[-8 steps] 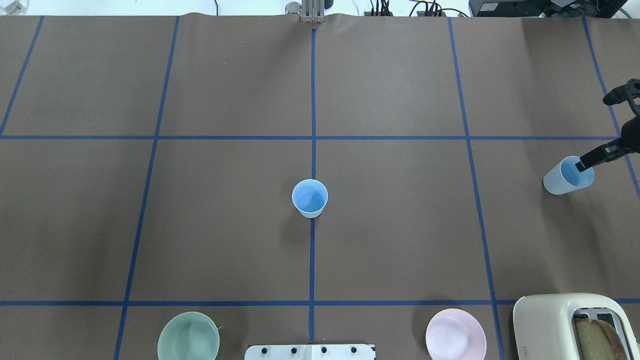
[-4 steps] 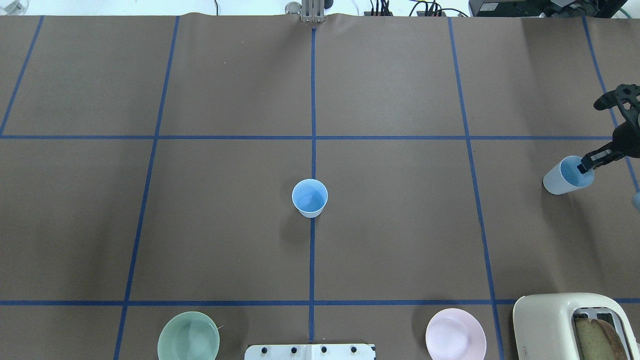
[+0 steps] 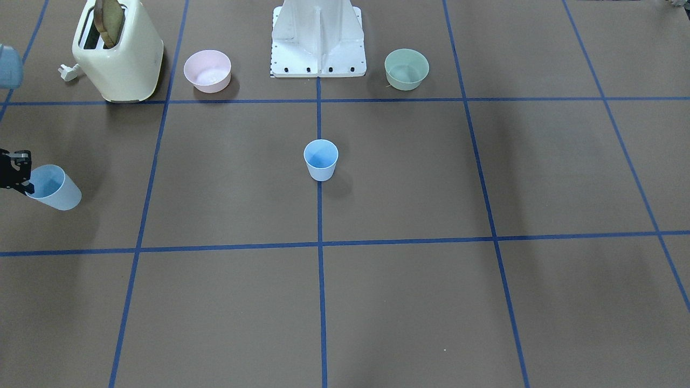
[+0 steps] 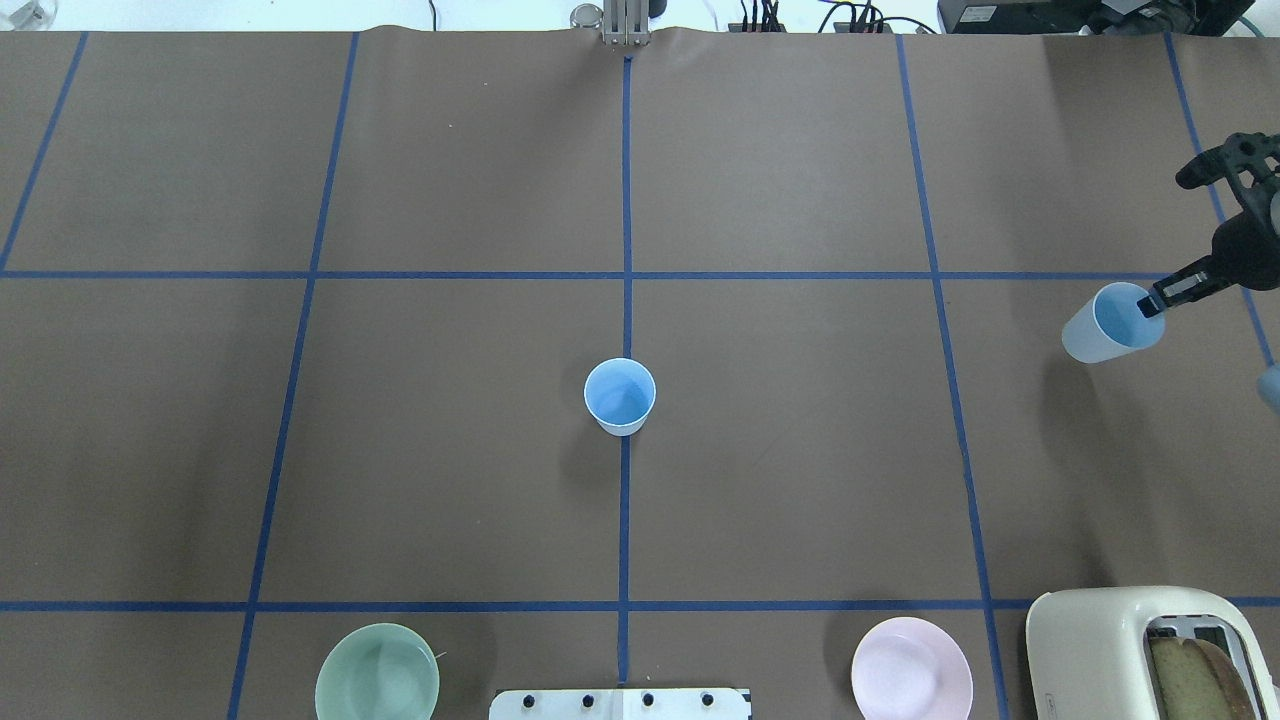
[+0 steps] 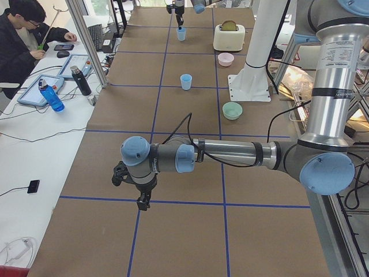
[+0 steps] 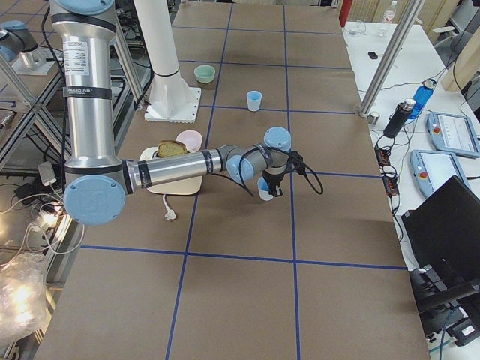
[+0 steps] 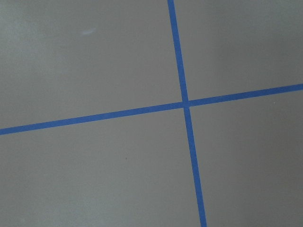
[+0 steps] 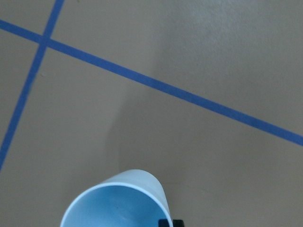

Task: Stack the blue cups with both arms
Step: 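Carry the held cup with the right gripper above the center cup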

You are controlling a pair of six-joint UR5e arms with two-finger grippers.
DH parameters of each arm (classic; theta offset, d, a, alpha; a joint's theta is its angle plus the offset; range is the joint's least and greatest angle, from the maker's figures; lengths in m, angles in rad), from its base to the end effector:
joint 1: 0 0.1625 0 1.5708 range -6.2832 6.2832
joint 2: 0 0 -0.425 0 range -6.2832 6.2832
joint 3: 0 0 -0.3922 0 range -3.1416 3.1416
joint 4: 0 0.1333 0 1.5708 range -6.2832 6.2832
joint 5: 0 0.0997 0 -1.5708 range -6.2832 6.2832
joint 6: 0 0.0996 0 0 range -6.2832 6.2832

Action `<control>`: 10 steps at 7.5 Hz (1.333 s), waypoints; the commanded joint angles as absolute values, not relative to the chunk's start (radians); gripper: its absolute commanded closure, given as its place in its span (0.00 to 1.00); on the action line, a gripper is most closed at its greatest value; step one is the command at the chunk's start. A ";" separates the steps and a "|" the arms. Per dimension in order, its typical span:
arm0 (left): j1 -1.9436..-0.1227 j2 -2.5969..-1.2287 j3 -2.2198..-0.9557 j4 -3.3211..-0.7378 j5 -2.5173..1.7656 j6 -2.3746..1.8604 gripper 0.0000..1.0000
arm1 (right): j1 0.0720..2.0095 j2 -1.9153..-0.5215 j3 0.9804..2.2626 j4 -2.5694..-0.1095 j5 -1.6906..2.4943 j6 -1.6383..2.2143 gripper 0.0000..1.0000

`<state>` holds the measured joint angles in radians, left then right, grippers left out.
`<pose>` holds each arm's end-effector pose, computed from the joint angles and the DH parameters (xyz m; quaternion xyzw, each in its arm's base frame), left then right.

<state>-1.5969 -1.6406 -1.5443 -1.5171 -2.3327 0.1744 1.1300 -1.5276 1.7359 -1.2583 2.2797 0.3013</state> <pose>-0.0781 -0.5186 0.6426 0.0324 0.3704 0.0668 0.9259 -0.1626 -0.5051 0.5220 0.1034 -0.4001 -0.1523 0.8978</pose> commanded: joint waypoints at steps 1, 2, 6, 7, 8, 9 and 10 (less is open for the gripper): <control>-1.597 -1.632 -1.548 -1.517 -2.333 0.173 0.01 | 1.100 -1.353 1.753 -1.267 2.310 0.578 1.00; -1.597 -1.632 -1.549 -1.519 -2.333 0.173 0.01 | 1.030 -1.239 1.753 -1.267 2.315 0.785 1.00; -1.595 -1.622 -1.578 -1.517 -2.332 0.074 0.01 | 0.743 -0.929 1.827 -1.586 2.044 1.201 1.00; -1.594 -1.620 -1.578 -1.517 -2.333 0.074 0.01 | 0.663 -0.840 1.821 -1.708 1.960 1.254 1.00; -1.594 -1.615 -1.578 -1.517 -2.333 0.074 0.01 | 0.600 -0.815 1.819 -1.744 1.904 1.293 1.00; -1.594 -1.615 -1.577 -1.517 -2.333 0.074 0.01 | 0.556 -0.808 1.815 -1.746 1.879 1.331 1.00; -1.594 -1.615 -1.577 -1.517 -2.333 0.075 0.01 | 0.517 -0.810 1.812 -1.752 1.841 1.339 1.00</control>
<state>-1.5939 -1.6162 -1.5774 -1.5171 -2.3331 0.0742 0.5754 -0.8200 1.8156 -1.7334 1.8917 1.3111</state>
